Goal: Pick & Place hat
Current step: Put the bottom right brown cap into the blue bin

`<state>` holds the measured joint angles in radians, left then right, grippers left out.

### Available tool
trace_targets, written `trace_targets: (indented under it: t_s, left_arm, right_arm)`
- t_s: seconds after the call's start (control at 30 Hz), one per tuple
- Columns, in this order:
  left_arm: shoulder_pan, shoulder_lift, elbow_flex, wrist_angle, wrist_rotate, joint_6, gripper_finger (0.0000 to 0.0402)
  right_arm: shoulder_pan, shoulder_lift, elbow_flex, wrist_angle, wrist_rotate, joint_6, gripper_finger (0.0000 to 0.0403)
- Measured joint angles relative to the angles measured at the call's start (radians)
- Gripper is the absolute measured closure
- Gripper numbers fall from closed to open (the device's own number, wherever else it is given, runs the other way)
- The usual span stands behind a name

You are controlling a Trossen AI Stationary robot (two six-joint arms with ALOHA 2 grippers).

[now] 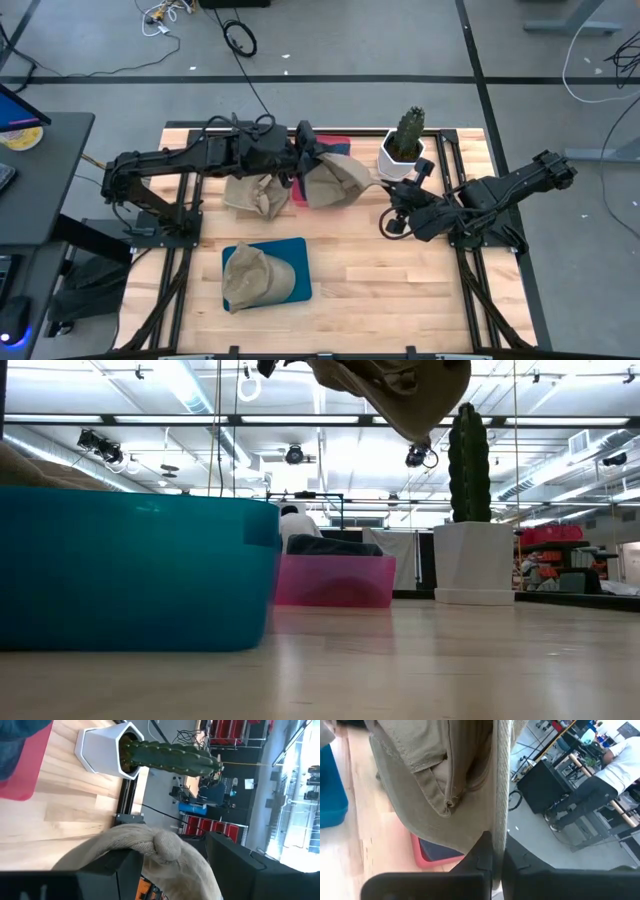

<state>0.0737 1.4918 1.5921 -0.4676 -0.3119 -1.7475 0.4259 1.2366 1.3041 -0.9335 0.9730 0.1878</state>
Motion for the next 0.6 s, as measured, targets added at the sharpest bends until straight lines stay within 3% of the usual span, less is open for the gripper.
trace_targets:
  t_s: [0.23,0.53,0.6]
  left_arm:
    - [0.002,0.012,-0.001,0.060,0.006,0.062,0.0215]
    - [0.001,0.028,0.000,0.100,0.020,0.143,0.0380]
    - [0.001,0.029,-0.001,0.110,0.020,0.164,0.0388]
  right_arm:
    - [0.000,0.000,0.000,0.031,0.000,-0.017,0.0394]
    - [0.000,0.000,0.000,0.031,-0.003,-0.014,0.0394]
    - [0.000,0.000,0.000,0.032,-0.004,-0.013,0.0394]
